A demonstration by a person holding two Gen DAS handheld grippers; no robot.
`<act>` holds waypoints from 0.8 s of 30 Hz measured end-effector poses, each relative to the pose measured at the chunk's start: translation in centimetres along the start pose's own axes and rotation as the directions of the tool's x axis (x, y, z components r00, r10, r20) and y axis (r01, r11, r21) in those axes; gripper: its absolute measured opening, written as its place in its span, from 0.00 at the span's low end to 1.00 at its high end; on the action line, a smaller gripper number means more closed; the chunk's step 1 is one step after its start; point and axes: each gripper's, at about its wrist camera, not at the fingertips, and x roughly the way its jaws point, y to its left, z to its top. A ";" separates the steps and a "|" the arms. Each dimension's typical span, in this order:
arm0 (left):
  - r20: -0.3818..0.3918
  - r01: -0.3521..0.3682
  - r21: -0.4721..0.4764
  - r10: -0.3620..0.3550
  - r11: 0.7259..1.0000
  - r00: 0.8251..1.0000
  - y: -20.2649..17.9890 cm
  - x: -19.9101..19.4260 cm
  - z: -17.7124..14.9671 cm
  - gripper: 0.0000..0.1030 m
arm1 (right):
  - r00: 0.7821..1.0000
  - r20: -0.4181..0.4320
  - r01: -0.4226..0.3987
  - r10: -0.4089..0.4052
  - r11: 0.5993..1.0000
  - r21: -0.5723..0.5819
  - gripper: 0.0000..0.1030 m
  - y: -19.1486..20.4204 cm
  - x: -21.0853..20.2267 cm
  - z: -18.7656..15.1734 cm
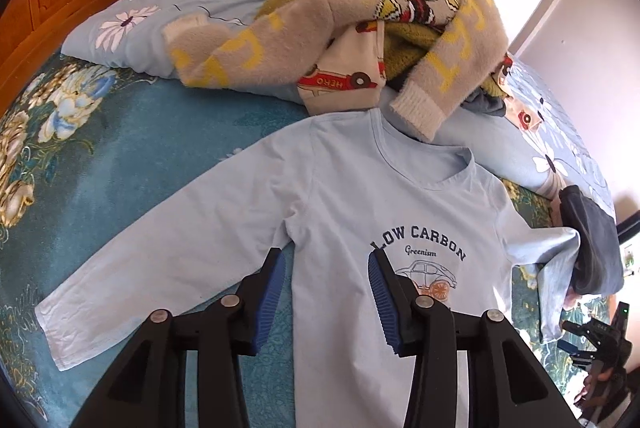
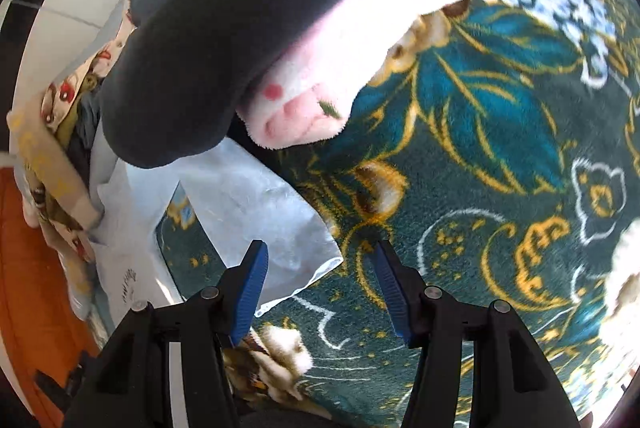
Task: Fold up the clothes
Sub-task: 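Grasp the sleeve cuff nearest the dark blanket with the right gripper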
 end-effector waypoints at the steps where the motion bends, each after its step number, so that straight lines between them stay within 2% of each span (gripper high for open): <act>1: -0.003 0.001 0.001 -0.001 1.000 1.000 -0.1 0.1 0.0 0.46 | 1.000 -0.001 0.002 -0.002 1.000 0.011 0.55 0.2 0.3 -0.1; 3: -0.008 0.003 -0.001 -0.004 1.000 1.000 -0.1 0.2 0.0 0.46 | 1.000 0.015 0.018 -0.019 1.000 0.023 0.55 0.6 0.6 -0.4; 4: -0.010 0.003 -0.002 -0.003 1.000 1.000 -0.1 0.3 0.0 0.46 | 0.999 0.025 0.023 -0.024 0.999 0.033 0.48 0.8 0.6 -0.5; 5: -0.012 0.002 -0.003 -0.002 1.000 1.000 -0.1 0.3 0.1 0.46 | 0.999 0.032 0.030 -0.031 0.999 0.043 0.27 0.9 0.6 -0.6; 7: -0.009 0.004 -0.008 -0.004 1.000 1.000 0.0 0.2 0.1 0.46 | 0.999 0.033 0.042 -0.044 0.998 0.052 0.05 1.1 0.8 -0.8; 12: 0.002 0.002 -0.017 -0.002 1.000 1.000 0.6 -0.1 0.2 0.46 | 0.999 0.050 0.011 -0.010 1.000 -0.015 0.04 3.2 -0.9 -1.4; 15: 0.006 0.004 -0.033 -0.004 0.999 1.000 1.2 -0.2 0.3 0.46 | 0.996 0.078 -0.021 0.035 0.985 -0.170 0.04 7.1 -4.2 -2.0; 17: 0.009 0.008 -0.039 -0.007 0.999 1.000 1.3 -0.3 0.2 0.46 | 0.992 0.107 -0.027 0.063 0.951 -0.308 0.04 10.4 -6.8 -2.3; 19: 0.012 0.013 -0.042 -0.013 0.999 1.000 1.4 -0.4 0.2 0.46 | 0.987 0.136 -0.020 0.088 0.899 -0.437 0.04 13.4 -9.2 -2.3; 24: 0.016 0.012 -0.039 -0.011 0.999 1.000 1.6 -0.7 0.2 0.46 | 0.973 0.189 0.022 0.132 0.764 -0.645 0.04 19.2 -13.5 -0.2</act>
